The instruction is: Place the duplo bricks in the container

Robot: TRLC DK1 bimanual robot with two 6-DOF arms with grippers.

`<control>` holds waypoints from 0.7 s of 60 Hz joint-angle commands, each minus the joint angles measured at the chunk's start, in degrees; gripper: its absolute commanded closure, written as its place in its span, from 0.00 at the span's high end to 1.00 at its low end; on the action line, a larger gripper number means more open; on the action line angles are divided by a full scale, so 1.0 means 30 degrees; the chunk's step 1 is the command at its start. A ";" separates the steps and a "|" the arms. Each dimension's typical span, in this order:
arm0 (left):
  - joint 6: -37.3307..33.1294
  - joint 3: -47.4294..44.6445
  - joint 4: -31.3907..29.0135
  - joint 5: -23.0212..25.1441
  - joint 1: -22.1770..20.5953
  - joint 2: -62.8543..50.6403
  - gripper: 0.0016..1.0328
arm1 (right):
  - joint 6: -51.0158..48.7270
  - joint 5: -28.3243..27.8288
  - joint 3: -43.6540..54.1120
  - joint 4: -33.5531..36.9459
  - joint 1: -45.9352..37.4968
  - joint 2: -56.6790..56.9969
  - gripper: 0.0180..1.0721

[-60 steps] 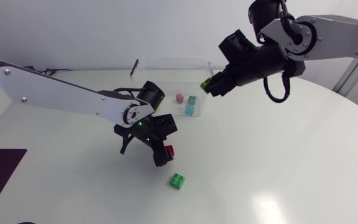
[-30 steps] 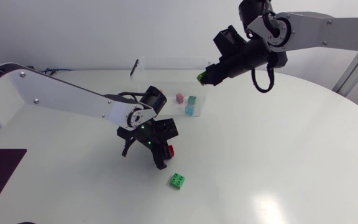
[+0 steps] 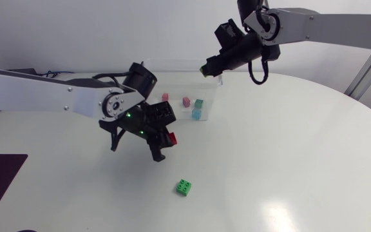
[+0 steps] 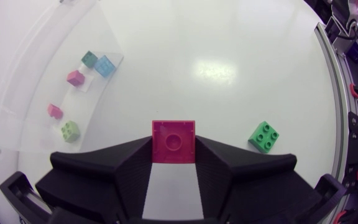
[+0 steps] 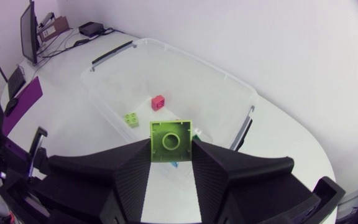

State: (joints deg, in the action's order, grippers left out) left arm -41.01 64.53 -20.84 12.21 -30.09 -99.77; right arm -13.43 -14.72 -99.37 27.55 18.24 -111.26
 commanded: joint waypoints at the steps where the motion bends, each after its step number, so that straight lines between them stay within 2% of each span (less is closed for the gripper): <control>1: -0.0303 -0.0417 -0.0377 0.0296 0.0361 0.1117 0.28 | 0.0405 0.0337 -0.0919 -0.0160 -0.0103 -0.1203 0.33; 6: -0.0245 -0.0300 -0.0524 0.0326 0.0683 0.2025 0.28 | 0.0405 0.0454 -0.1534 -0.0102 -0.0103 -0.1819 0.35; 19: 0.0048 0.0667 -0.1051 0.0589 0.1884 0.3607 0.28 | 0.0493 0.0835 -0.3175 0.0250 -0.0015 -0.3342 0.69; 26: 0.0576 0.1604 -0.0875 0.0794 0.2617 0.3665 0.28 | 0.0463 0.0981 -0.3057 0.0279 0.0014 -0.3166 0.81; 32: 0.1220 0.2249 0.0003 0.0794 0.2968 0.3343 0.29 | 0.0346 0.0981 -0.2120 0.0191 0.0014 -0.2170 0.83; 42: 0.2832 0.4358 0.1498 0.0794 0.3320 0.1644 0.29 | -0.0416 0.1010 0.1337 -0.0189 0.0248 0.1052 0.83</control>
State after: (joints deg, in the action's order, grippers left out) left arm -35.38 73.82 -17.65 13.93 -20.78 -91.59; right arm -13.52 -11.94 -99.90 27.68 18.37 -113.89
